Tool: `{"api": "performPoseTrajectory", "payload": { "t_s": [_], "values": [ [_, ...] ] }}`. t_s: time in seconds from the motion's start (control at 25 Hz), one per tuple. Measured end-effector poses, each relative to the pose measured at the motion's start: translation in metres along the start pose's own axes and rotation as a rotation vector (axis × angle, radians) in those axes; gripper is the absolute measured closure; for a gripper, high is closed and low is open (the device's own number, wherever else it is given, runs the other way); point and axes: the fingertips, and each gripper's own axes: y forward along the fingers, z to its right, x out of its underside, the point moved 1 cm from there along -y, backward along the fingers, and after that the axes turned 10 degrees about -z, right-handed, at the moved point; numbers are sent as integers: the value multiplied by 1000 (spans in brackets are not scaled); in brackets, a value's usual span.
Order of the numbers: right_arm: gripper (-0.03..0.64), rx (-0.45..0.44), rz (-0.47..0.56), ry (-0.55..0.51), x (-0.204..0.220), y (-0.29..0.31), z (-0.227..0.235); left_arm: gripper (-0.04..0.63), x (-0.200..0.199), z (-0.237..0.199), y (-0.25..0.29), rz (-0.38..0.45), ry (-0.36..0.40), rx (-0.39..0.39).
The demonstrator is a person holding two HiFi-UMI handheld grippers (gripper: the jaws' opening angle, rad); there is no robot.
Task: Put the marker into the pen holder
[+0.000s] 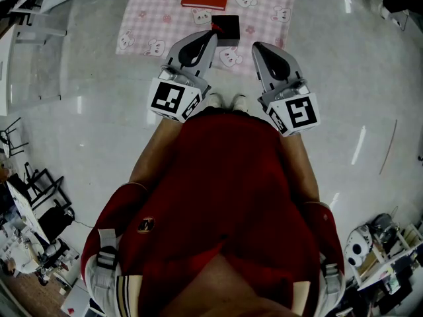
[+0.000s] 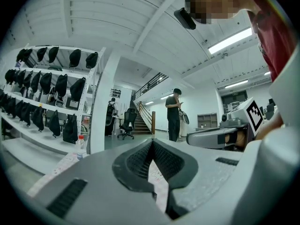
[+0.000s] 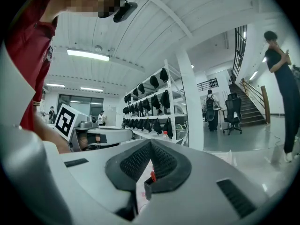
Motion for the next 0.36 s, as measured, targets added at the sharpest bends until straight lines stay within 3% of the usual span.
{"api": "performPoseTrajectory", "payload": {
  "t_s": [0.36],
  "values": [
    [618,-11,-12,3,2,6,4,589,2,-5,7,-9,-7,-7]
  ]
}}
